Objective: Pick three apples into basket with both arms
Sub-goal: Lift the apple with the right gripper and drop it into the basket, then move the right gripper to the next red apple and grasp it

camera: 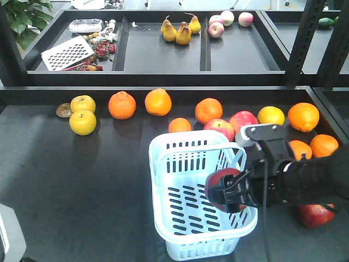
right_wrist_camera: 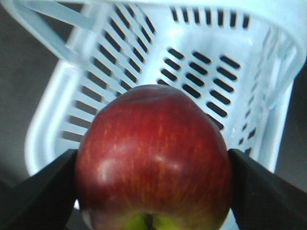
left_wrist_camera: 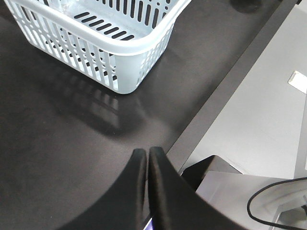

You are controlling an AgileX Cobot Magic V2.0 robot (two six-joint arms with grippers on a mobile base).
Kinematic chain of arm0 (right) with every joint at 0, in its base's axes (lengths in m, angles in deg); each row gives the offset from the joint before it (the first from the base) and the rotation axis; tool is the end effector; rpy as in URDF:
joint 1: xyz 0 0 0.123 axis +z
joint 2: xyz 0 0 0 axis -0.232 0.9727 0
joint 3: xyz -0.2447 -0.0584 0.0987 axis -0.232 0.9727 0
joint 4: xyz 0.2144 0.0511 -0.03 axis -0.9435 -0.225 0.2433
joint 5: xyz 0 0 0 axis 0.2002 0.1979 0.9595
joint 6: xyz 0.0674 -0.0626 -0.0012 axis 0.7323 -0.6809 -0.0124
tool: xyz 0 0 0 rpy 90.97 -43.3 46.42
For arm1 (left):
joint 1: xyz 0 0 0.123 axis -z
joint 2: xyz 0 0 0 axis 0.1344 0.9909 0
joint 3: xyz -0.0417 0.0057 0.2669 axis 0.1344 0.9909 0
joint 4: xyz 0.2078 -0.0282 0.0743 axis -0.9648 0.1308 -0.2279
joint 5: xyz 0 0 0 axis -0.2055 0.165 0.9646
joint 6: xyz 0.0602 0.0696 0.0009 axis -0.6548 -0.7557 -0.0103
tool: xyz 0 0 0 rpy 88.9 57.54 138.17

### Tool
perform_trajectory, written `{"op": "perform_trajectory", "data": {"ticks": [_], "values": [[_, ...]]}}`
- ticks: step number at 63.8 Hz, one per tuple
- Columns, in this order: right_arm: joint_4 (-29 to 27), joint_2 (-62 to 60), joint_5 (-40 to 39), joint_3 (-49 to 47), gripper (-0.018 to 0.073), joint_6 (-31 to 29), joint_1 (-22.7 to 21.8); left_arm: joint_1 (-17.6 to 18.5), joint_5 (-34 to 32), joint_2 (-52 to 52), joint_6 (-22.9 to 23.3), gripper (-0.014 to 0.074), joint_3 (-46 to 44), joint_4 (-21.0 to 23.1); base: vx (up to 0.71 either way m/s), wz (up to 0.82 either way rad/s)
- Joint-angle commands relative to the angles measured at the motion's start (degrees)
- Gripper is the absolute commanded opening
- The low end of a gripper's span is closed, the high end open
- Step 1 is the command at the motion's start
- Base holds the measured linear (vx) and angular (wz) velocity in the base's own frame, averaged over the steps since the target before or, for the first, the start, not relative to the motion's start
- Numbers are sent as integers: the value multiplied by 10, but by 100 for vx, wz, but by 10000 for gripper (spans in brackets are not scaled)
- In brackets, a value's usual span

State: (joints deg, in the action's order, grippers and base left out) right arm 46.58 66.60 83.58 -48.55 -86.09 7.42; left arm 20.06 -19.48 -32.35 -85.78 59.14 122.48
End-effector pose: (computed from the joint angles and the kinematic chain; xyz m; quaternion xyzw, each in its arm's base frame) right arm 0.2188 0.1082 0.2241 -0.1635 0.9303 0.1887 0.2688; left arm 0.0734 -0.0803 0.2385 0.3656 0.8294 -0.2449 0.3441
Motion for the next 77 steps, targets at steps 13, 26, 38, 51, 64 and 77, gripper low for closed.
{"op": "perform_trajectory", "data": {"ticks": [13,26,38,51,64,77], "values": [[-9,16,-64,-16,560,-61,-2,-1,-23,0,4,-6,-14,24,0,0],[-9,16,-64,-16,642,-66,-2,-1,-23,0,4,-6,-14,24,0,0],[-9,16,-62,-16,589,-66,-2,-1,-25,0,4,-6,-14,24,0,0],[-3,2,-14,-16,422,-66,-2,-1,-25,0,4,-6,-14,24,0,0],[61,-54,56,-16,77,-28,-2,-1,-25,0,3,-6,-14,24,0,0],[220,-128,90,-16,-8,148,-2,-1,-25,0,3,-6,-14,24,0,0]]}}
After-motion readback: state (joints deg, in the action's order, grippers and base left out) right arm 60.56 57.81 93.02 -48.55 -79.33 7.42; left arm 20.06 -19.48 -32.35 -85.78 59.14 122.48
